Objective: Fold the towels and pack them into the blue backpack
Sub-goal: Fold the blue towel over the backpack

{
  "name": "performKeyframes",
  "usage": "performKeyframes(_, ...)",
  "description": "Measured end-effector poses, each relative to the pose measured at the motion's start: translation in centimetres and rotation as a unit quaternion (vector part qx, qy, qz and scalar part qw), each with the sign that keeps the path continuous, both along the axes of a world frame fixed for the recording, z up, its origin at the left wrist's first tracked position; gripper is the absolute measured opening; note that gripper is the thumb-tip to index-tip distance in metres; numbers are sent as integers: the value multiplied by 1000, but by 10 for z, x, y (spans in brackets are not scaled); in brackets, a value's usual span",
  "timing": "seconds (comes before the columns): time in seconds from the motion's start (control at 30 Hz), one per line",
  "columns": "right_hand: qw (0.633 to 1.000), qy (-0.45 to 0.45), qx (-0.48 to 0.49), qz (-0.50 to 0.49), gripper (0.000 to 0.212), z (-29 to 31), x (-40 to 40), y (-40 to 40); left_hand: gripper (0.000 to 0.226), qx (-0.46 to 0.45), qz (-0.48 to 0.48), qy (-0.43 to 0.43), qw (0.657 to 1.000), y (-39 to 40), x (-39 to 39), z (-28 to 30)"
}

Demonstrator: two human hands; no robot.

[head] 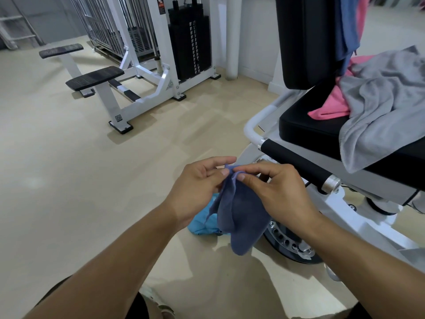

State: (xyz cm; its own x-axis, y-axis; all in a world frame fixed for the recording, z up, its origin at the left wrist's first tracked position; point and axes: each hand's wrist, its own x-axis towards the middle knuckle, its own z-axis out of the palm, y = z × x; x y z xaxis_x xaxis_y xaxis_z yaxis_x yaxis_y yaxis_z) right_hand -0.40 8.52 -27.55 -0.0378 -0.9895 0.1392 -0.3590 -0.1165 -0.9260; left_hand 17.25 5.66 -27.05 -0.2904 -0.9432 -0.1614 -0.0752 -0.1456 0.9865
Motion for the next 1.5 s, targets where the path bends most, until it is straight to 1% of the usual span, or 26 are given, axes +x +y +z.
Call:
performKeyframes(0.13,1000,7,6,-4,14,-2,0,-1,27,-7,4,-5,1000,2,-2,-4)
performKeyframes(0.23,1000,-6,24,-16,7,-7,0,-4,30,-1,8,9,1000,4,-4,-7)
performKeyframes(0.47,999,-9,38,-29,15,-8,-1,-6,31,21,18,39,999,8,-7,-4)
performKeyframes(0.67,999,12,21,-22,13,-8,-3,-6,26,24,19,41,999,7,-8,-3)
performKeyframes(0.93,999,44,-1,-31,16,-13,-5,-7,23,4,-9,-7,1000,4,-3,-7)
performKeyframes(1.03,999,44,4,-27,17,-14,-5,-7,23,-27,-7,-42,999,3,-2,-5)
performKeyframes(1.13,997,69,36,-1,15,-18,-4,-7,25,-122,22,-120,985,-2,4,-6)
performKeyframes(1.2,992,97,71,25,14,-23,-3,-6,27,-169,51,-147,973,-8,10,-4)
performKeyframes(1.33,974,164,126,89,16,-36,5,-3,28,-201,115,-174,957,-20,27,1)
performKeyframes(1.5,959,207,144,132,18,-48,14,0,28,-207,180,-221,936,-41,53,-3)
